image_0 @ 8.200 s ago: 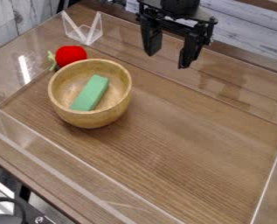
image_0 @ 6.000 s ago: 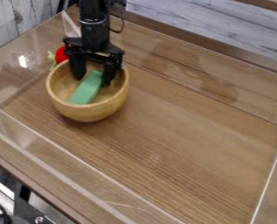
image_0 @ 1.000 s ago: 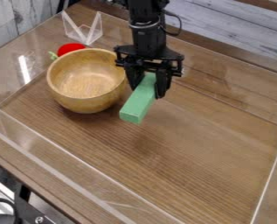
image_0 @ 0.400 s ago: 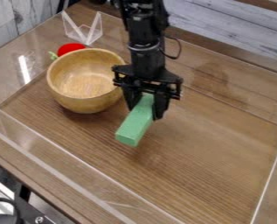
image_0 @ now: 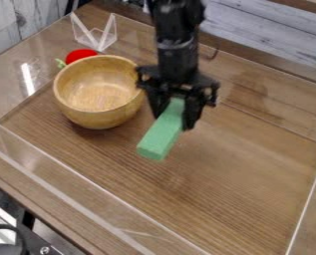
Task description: Remove the green block from the brown bowl and put it on the table
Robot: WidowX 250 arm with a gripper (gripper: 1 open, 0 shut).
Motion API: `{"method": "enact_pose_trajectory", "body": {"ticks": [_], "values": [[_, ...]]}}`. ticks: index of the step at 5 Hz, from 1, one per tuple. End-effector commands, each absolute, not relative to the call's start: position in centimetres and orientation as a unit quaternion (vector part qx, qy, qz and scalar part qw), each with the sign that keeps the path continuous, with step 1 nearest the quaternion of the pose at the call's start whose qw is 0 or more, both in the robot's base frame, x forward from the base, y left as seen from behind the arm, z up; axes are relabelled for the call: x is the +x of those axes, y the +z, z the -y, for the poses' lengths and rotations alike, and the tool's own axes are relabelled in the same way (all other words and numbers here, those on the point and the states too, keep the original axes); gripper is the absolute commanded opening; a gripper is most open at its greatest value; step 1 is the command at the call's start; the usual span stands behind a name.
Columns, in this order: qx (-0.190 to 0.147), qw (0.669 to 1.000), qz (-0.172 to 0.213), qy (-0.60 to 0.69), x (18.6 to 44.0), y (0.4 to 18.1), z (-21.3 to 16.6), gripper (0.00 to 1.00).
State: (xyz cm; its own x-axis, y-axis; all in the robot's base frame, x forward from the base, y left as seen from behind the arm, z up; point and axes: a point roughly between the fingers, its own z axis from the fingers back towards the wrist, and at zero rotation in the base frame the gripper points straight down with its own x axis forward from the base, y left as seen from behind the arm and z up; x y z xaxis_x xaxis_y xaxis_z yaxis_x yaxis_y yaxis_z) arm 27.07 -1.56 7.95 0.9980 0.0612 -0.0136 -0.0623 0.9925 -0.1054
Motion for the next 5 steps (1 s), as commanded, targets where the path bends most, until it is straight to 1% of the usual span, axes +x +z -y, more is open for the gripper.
{"method": "enact_pose_trajectory", "body": {"ticks": [1,2,3,4,5], "values": [[-0.053,0.997,0.045,-0.025,28.7,11.1,4.2,0.00],[-0.054,0.996,0.048,-0.061,29.3,9.6,7.5,0.00],[-0.048,0.995,0.050,-0.076,29.8,7.7,9.1,0.00],[-0.044,0.995,0.050,-0.072,30.6,6.3,8.7,0.00],[-0.040,0.996,0.053,-0.065,31.0,5.9,7.5,0.00]]}}
